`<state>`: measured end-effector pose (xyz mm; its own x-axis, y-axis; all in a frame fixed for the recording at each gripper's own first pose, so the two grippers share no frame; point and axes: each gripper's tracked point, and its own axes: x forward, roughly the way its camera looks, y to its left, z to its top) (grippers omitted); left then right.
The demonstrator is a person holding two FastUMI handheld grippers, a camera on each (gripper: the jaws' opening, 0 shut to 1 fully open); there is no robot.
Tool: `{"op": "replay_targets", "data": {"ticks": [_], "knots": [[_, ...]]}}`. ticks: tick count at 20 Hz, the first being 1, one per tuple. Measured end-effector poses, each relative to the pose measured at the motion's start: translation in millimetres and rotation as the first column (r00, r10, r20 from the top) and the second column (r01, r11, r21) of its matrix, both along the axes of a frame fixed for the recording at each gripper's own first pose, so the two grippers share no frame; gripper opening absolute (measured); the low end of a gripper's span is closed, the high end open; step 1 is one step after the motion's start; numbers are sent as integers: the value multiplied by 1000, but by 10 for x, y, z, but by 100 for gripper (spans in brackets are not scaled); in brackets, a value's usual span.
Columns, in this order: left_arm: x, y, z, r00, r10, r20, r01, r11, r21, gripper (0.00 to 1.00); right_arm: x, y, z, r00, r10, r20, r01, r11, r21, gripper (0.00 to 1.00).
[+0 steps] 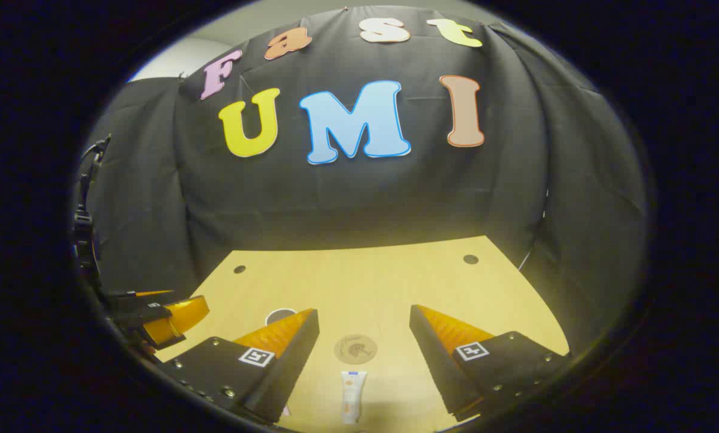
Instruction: Put the toothbrush and toothpaste on the desktop into the cup, then pick up the cup and place it on the coaster on the desktop.
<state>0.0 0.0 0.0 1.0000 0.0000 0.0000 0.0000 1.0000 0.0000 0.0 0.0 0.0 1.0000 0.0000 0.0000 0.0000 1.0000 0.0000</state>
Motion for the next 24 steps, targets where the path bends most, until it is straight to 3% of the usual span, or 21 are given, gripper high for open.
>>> {"op": "replay_targets", "data": {"ticks": [2,5,6,9,11,14,19,24], "knots": [[37,-29,-151,999,-18,-48,18,1000,-7,89,-4,23,-110,1000,3,-29,-3,1000,5,93],[81,-68,-378,993,-35,-110,32,999,-27,93,12,39,-244,998,5,-70,-4,1000,10,93],[104,-71,-429,991,-39,-128,35,999,-32,89,11,47,-283,997,5,-82,-4,1000,9,93],[157,-62,-660,980,-47,-192,39,998,-43,96,48,40,-428,991,-1,-136,2,1000,2,93],[157,-36,-848,969,-53,-240,42,998,-52,93,75,73,-562,983,6,-185,-4,1000,13,93],[247,-39,-1083,950,-70,-305,49,996,-76,89,93,108,-751,968,16,-250,-9,1000,27,94],[351,-28,-1367,924,-79,-375,43,994,-103,96,168,124,-1082,939,8,-345,1,1000,26,94],[475,-7,-1734,884,-87,-459,33,992,-124,93,289,144,-1449,887,0,-461,11,1000,21,94]]}}
